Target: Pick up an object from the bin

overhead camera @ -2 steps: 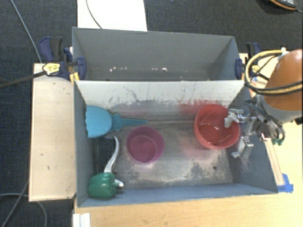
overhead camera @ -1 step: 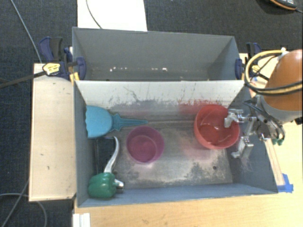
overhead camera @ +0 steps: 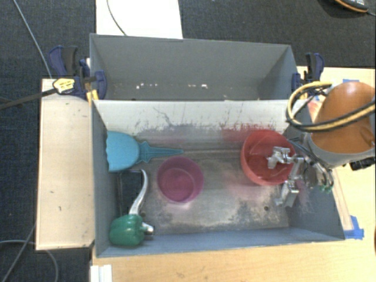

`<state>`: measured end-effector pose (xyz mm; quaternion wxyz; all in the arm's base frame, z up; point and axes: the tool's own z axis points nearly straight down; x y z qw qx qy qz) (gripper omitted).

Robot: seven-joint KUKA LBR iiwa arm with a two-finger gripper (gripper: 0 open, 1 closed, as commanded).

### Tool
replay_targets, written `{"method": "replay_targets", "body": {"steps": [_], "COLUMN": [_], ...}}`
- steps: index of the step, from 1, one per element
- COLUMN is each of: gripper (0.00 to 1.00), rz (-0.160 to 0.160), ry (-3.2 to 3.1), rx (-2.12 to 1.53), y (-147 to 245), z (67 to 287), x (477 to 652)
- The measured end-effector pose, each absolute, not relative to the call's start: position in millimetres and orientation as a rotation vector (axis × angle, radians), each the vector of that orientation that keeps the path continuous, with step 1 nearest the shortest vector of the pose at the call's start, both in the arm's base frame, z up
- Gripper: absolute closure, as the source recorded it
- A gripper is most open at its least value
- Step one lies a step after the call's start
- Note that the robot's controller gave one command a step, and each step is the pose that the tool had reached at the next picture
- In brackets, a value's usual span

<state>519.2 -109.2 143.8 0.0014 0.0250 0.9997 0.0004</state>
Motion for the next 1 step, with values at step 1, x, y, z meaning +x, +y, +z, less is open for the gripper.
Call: {"method": "replay_targets", "body": {"steps": [1], "gripper": [0.0], "rz": [-0.001], "ry": [3.125], "rx": [0.172], "y": [-104.1], "z": [130.1], "x": [505.9]}}
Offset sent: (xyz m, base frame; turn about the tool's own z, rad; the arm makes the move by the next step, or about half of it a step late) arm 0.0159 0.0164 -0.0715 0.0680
